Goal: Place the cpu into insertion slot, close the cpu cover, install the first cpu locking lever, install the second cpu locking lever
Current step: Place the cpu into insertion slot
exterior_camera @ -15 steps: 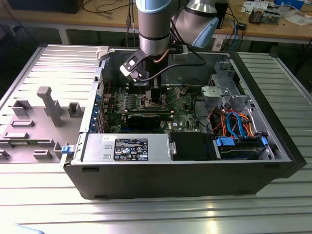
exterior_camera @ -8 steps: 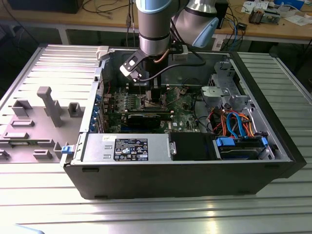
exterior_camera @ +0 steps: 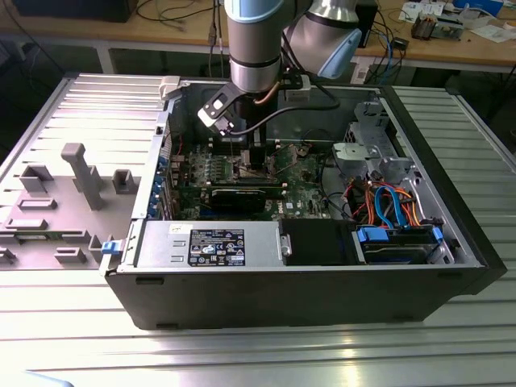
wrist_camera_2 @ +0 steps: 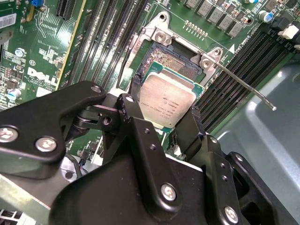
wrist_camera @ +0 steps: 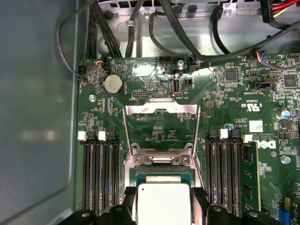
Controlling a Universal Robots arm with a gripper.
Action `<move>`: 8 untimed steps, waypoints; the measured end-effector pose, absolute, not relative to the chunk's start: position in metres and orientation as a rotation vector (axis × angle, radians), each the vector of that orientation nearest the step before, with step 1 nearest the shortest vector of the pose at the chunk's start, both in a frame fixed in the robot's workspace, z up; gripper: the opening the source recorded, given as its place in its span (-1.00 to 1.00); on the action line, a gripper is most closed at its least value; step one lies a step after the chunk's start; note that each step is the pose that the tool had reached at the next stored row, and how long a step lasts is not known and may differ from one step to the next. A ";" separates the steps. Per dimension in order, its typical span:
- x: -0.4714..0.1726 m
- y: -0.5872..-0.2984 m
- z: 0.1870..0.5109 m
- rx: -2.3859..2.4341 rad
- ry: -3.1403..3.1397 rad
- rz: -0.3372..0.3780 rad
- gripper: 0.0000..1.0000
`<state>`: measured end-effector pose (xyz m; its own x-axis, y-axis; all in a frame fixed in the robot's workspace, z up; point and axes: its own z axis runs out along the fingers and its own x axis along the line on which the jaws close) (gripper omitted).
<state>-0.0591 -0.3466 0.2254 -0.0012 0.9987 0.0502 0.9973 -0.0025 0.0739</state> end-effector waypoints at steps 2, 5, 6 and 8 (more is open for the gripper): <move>-0.059 -0.347 0.223 2.208 2.207 0.137 0.09; -0.059 -0.346 0.218 2.208 2.206 0.137 0.09; -0.059 -0.346 0.216 2.208 2.206 0.137 0.09; -0.060 -0.346 0.213 2.208 2.206 0.137 0.09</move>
